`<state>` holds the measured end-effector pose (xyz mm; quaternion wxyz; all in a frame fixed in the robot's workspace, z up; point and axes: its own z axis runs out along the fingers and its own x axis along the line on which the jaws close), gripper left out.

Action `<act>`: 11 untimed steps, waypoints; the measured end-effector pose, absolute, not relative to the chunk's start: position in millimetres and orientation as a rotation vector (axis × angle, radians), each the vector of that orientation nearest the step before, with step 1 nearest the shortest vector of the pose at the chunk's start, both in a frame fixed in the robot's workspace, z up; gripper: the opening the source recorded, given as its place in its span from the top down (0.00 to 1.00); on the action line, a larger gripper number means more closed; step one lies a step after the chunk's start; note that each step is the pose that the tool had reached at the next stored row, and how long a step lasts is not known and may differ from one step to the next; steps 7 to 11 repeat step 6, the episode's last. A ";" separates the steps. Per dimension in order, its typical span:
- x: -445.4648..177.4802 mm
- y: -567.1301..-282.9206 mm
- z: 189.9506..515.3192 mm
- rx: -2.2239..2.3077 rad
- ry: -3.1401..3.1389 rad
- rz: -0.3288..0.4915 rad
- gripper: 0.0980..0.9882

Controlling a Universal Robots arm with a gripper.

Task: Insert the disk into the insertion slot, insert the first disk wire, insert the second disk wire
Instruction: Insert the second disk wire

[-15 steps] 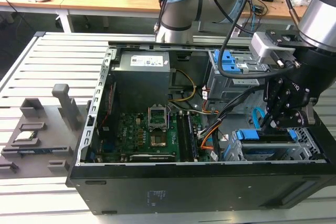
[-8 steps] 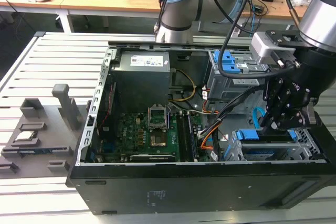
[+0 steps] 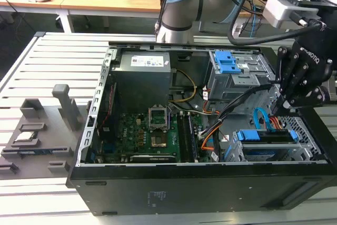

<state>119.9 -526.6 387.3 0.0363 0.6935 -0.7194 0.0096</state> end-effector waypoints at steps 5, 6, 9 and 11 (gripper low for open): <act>119.9 -526.5 387.6 2.130 -2.209 0.030 0.99; 119.9 -526.5 387.6 2.130 -2.209 0.030 0.99; 119.9 -526.5 387.6 2.130 -2.209 0.030 0.99; 119.9 -526.5 387.6 2.130 -2.209 0.030 0.99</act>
